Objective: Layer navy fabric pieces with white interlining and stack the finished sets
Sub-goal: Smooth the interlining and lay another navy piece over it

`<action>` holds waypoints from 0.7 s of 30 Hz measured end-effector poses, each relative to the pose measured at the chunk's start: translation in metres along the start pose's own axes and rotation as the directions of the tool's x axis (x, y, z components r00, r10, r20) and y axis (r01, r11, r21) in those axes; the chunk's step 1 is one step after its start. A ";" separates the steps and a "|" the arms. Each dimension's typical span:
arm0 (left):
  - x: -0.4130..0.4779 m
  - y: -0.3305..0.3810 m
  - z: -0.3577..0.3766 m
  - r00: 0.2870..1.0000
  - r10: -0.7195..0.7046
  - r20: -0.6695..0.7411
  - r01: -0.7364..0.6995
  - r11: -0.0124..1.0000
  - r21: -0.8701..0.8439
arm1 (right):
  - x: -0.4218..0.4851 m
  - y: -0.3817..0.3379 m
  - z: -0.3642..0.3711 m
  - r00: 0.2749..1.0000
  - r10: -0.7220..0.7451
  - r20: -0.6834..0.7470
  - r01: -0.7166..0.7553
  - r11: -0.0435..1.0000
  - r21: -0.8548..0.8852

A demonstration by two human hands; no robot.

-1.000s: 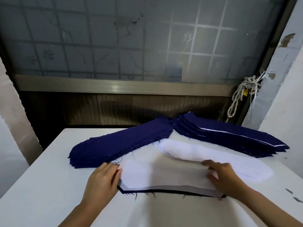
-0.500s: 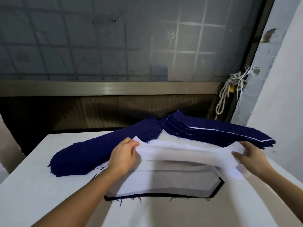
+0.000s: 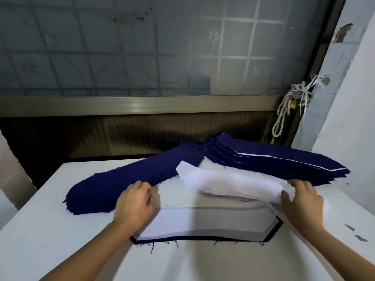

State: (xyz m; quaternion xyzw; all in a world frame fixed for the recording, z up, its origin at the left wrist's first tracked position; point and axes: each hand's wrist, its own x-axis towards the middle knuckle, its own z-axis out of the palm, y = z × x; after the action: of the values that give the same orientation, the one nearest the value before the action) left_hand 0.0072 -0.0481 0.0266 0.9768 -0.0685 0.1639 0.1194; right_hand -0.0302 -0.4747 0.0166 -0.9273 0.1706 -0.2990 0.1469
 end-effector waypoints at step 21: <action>-0.043 -0.018 -0.006 0.956 -0.271 0.111 0.291 0.840 -0.458 | -0.104 -0.189 0.051 0.638 -0.681 0.360 0.654 0.726 0.213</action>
State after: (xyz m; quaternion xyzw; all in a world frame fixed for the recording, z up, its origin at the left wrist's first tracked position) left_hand -0.0320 -0.0248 0.0131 0.9213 0.0355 0.1027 0.3735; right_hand -0.0353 -0.2536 -0.0050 -0.9603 -0.2285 -0.1336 0.0879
